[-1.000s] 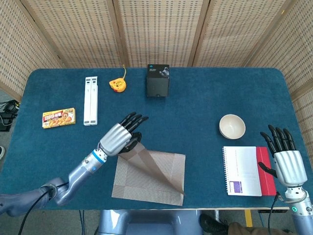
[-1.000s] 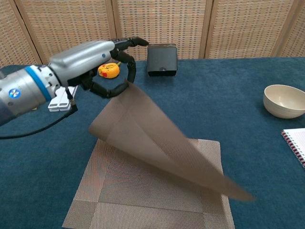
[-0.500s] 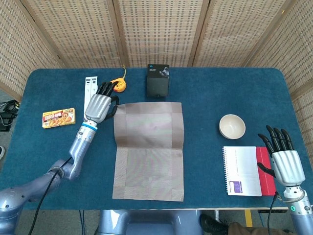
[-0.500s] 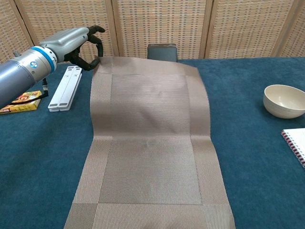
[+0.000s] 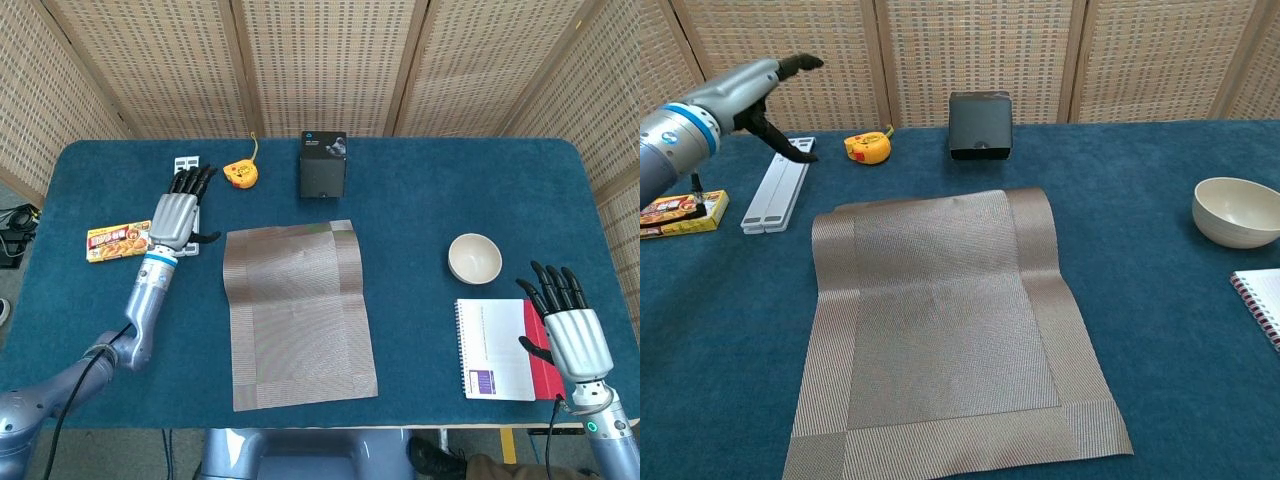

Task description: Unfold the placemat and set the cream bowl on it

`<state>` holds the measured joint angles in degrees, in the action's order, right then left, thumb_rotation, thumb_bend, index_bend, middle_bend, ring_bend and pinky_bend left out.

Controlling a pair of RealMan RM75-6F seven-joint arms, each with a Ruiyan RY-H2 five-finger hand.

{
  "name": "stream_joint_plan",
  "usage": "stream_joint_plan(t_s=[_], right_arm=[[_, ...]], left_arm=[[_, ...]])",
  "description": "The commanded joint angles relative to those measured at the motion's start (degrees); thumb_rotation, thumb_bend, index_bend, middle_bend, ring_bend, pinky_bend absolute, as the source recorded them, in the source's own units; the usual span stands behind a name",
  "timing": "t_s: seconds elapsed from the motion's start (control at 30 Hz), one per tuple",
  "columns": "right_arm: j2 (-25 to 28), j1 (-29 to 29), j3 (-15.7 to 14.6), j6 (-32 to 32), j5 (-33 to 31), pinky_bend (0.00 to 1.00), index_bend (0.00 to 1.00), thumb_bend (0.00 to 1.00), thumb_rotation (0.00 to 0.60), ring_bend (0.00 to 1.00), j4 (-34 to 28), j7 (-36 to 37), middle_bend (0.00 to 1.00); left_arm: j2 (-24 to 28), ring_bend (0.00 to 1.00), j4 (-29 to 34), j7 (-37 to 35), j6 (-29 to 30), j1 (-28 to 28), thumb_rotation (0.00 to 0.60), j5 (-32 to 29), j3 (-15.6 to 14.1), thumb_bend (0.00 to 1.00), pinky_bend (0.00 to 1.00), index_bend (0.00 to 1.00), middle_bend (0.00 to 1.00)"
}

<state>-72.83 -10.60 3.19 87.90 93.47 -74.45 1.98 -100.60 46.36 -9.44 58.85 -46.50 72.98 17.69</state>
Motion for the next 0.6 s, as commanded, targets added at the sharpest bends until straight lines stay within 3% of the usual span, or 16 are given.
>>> stream_joint_plan(t_s=[0.03,0.13,0.3,0.47,0.6], right_arm=[[-0.1,-0.8,-1.3,-0.6,2.3,0.00,0.19,0.00,0.600,0.00,0.4,-0.2,0.00],[0.4,-2.9,-3.3,-1.3,7.6,0.00,0.19,0.00,0.600,0.00,0.3,-1.8,0.00],[1.5,-6.8,-6.3,-3.7,15.6,0.00,0.19,0.00,0.600,0.00,-0.8,-3.6,0.00],[1.8,-11.7,-8.5,-10.6,20.8,0.00,0.19,0.00,0.600,0.00,-3.3,-8.3,0.00],[1.2,-14.4,-9.1,-14.8,22.3,0.00,0.19,0.00,0.600,0.00,-5.5,-10.0,0.00]], left_arm=[[7.0,0.00,10.1,3.6,5.8,4.5,0.600,0.2,0.1,0.00,0.00,0.00,0.00],[14.3,0.00,21.7,10.0,9.8,9.5,0.600,-0.8,-0.9,0.00,0.00,0.00,0.00],[22.3,0.00,34.8,15.9,13.9,15.4,0.600,-1.9,-3.2,0.00,0.00,0.00,0.00],[28.2,0.00,44.0,21.0,14.7,20.1,0.600,-4.8,-6.3,0.00,0.00,0.00,0.00],[30.5,0.00,47.7,22.8,15.2,21.9,0.600,-5.9,-7.5,0.00,0.00,0.00,0.00]])
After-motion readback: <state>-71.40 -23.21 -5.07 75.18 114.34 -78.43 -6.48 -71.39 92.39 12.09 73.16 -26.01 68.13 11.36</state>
